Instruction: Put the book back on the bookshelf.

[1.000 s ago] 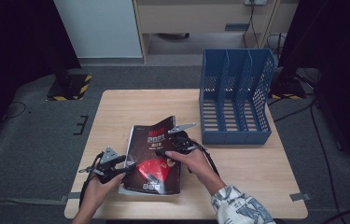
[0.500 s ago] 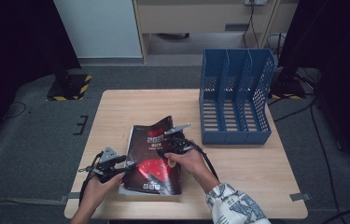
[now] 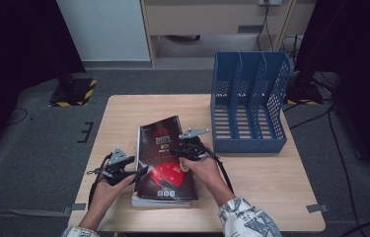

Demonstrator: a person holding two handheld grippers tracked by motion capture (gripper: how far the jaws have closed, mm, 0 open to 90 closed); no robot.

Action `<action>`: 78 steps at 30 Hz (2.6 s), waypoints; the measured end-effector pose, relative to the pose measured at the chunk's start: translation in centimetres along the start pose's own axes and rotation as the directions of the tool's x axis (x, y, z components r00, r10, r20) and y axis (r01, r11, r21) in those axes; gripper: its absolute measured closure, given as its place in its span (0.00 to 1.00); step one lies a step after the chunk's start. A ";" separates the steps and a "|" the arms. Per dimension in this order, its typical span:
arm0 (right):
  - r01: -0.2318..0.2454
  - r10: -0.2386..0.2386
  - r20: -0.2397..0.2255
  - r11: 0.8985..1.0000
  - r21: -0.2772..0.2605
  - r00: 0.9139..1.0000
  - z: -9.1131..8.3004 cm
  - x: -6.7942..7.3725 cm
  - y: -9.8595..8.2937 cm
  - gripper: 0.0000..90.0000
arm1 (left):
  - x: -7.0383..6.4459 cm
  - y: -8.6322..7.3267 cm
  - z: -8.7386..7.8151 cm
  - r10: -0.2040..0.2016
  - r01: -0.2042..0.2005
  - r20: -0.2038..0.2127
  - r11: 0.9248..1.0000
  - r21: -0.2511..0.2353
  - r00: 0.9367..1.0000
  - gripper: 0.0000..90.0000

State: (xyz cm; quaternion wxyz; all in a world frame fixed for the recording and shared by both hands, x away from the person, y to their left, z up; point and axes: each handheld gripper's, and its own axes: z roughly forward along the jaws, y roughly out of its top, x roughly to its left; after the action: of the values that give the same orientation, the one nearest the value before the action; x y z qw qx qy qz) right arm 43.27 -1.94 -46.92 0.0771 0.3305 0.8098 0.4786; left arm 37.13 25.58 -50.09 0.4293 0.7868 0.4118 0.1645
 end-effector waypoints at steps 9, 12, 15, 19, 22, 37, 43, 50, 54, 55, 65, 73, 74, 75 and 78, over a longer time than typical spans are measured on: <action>0.067 -0.065 0.023 0.993 -0.101 0.998 -2.0 0.3 1.6 0.95 | -0.1 0.7 1.0 0.018 -0.017 0.043 1.000 -0.016 0.999 0.21; 0.083 -0.081 0.014 0.987 -0.139 0.997 -2.3 0.5 2.1 0.96 | -0.2 0.7 1.2 0.017 -0.016 0.057 1.000 -0.014 0.998 0.21; 0.096 -0.096 0.006 0.983 -0.158 0.995 -2.4 0.7 2.4 0.96 | -0.2 0.7 1.2 0.018 -0.017 0.060 1.000 -0.015 0.998 0.20; 0.115 -0.119 -0.008 0.976 -0.185 0.993 -2.7 1.2 2.8 0.96 | 0.0 0.7 1.3 0.012 -0.011 0.067 1.000 -0.017 0.998 0.20; 0.131 -0.137 -0.016 0.969 -0.211 0.990 -3.0 1.5 3.1 0.97 | 0.2 0.6 1.4 0.007 -0.006 0.077 1.000 -0.014 0.997 0.20; 0.123 -0.153 -0.078 0.945 -0.304 0.985 -4.2 2.0 4.1 0.97 | 0.6 0.8 1.6 -0.012 0.018 0.135 0.999 -0.044 0.991 0.35; 0.131 -0.165 -0.093 0.945 -0.300 0.982 -4.1 1.9 4.0 0.97 | 1.1 1.0 1.7 -0.042 0.045 0.126 0.999 -0.021 0.991 0.59; 0.139 -0.172 -0.091 0.946 -0.294 0.981 -4.5 1.8 4.0 0.97 | 1.3 1.1 1.7 -0.082 0.085 0.145 0.996 -0.012 0.986 0.80; 0.138 -0.169 -0.085 0.948 -0.287 0.982 -4.9 1.4 3.9 0.96 | 1.2 1.3 1.4 -0.072 0.075 0.133 0.997 -0.012 0.988 0.89; 0.143 -0.173 -0.081 0.948 -0.285 0.982 -4.9 1.3 3.9 0.96 | 1.1 1.3 1.3 -0.067 0.070 0.130 0.997 -0.013 0.989 0.91; 0.169 -0.189 -0.052 0.951 -0.257 0.981 -5.3 1.0 4.0 0.95 | 1.1 1.5 0.9 -0.062 0.065 0.125 0.998 -0.024 0.990 0.95; 0.169 -0.186 -0.048 0.955 -0.245 0.981 -5.6 0.7 4.4 0.90 | 1.3 1.7 0.2 -0.062 0.069 0.115 0.996 -0.058 0.991 0.96; 0.170 -0.186 -0.046 0.955 -0.244 0.981 -5.6 0.7 4.4 0.89 | 1.3 1.7 0.1 -0.064 0.071 0.112 0.996 -0.061 0.992 0.96; 0.170 -0.186 -0.046 0.955 -0.244 0.981 -5.6 0.7 4.4 0.89 | 1.3 1.7 0.1 -0.064 0.071 0.112 0.996 -0.061 0.992 0.96; 0.164 -0.182 -0.051 0.955 -0.247 0.982 -5.6 0.6 4.6 0.85 | 1.3 1.8 -0.1 -0.056 0.064 0.104 0.995 -0.074 0.993 0.96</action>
State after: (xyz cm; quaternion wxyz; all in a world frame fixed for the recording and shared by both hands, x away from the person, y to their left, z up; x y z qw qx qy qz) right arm 42.43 -4.16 -40.00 0.1288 0.2289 0.7735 0.5768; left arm 38.80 26.18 -48.70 0.4846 0.7641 0.4064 0.1270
